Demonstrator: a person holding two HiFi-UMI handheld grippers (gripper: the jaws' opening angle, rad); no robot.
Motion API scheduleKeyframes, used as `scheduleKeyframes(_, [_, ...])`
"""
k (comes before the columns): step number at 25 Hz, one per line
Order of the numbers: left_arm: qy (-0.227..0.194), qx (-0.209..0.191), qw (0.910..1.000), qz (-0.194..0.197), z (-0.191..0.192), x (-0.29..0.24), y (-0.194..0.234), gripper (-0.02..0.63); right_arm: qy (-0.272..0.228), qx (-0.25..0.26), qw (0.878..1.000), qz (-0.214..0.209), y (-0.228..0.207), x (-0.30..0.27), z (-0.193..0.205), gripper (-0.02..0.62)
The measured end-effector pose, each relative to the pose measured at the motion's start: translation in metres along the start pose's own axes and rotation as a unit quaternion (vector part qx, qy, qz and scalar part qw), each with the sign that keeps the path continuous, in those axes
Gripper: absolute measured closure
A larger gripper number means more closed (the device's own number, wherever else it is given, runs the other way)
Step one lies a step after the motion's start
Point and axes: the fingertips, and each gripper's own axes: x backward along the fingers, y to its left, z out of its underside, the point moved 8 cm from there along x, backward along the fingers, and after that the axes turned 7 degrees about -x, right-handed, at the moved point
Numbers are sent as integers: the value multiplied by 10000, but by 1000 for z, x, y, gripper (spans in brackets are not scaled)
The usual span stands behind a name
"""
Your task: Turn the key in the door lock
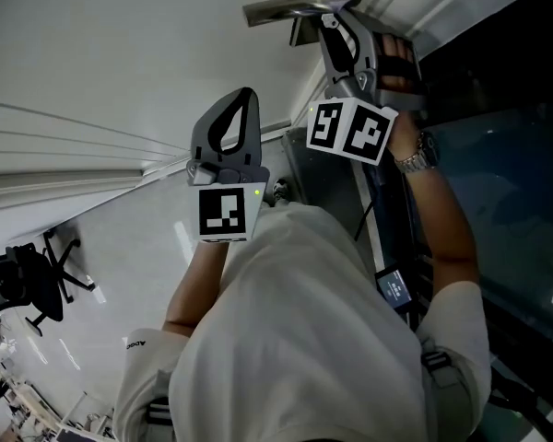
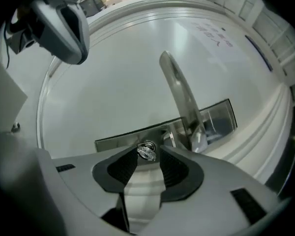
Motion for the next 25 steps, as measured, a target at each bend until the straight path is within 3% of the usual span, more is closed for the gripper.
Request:
scheduleKeyframes(5, [37,126,9999,-18,5,0,3,597,-3,839,9964,154,8,-3,1,486])
scheduleKeyframes(7, [46,183,9998,-14,7,-1,4,597,-17,787,9967,202,9,-2,2,495])
scheduleKeyframes(10, [34,240,9997,-1,10,-3,7,597,-54,-262,9996,82,4,-3,0,505])
scheduleKeyframes(12, [33,233,9997,21,9,-3,6,597,-58,-969,9953,60,1,-2,0,505])
scheduleKeyframes(15, [68,214,9997,41,9,-4,5,597,-77,-1943,9809,27,-3,-1,3,505])
scheduleKeyframes(18, [105,196,9997,46,9,-6,6,597,-131,-2880,9574,-128,-9,-1,4,505])
scheduleKeyframes(21, [99,149,9998,85,7,-8,4,597,-235,-3491,9366,-209,-12,-1,6,505])
scheduleKeyframes(25, [143,100,9998,138,6,-11,3,597,-311,-3816,9236,-212,-15,-1,7,504])
